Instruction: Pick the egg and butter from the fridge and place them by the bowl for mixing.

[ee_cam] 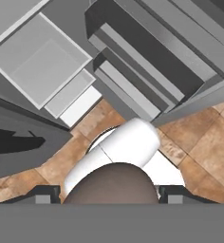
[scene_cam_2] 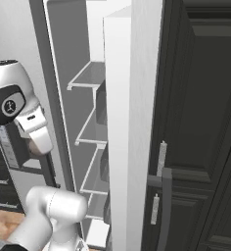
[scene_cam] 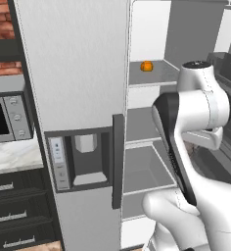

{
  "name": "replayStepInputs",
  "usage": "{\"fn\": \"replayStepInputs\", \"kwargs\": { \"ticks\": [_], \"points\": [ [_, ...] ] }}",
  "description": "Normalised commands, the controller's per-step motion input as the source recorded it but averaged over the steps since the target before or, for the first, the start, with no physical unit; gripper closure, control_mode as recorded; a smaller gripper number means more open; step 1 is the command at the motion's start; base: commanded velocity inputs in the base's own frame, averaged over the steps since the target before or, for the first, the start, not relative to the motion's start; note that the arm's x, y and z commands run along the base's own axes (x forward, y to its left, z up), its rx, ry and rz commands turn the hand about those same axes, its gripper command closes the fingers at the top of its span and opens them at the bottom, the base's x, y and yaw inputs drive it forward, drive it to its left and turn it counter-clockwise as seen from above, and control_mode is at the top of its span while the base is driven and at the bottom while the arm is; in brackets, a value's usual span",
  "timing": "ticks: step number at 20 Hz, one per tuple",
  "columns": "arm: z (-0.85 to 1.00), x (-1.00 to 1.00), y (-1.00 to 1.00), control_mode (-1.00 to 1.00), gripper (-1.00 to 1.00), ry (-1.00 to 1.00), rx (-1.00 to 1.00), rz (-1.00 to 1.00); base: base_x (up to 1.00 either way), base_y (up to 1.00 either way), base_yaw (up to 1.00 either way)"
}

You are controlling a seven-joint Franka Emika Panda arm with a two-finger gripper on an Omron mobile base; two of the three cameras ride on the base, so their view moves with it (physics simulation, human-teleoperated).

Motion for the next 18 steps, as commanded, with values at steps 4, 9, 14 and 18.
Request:
{"fn": "replayStepInputs", "kwargs": {
  "ticks": [4, 9, 14, 18],
  "points": [
    [-0.01, -0.16, 0.01, -1.0, 1.0, 0.01, 0.0, 0.0, 0.0, 0.0, 0.0],
    [-0.02, -0.08, 0.07, 1.0, 1.0, 0.0, 0.0, 0.0, -0.14, 0.22, 0.0],
    [0.0, 0.0, 0.0, 1.0, 1.0, 0.0, 0.0, 0.0, -0.28, 0.47, 0.0],
    [0.0, 0.0, 0.0, 1.0, 1.0, 0.0, 0.0, 0.0, -0.32, 0.49, 0.0]
  ]
}}
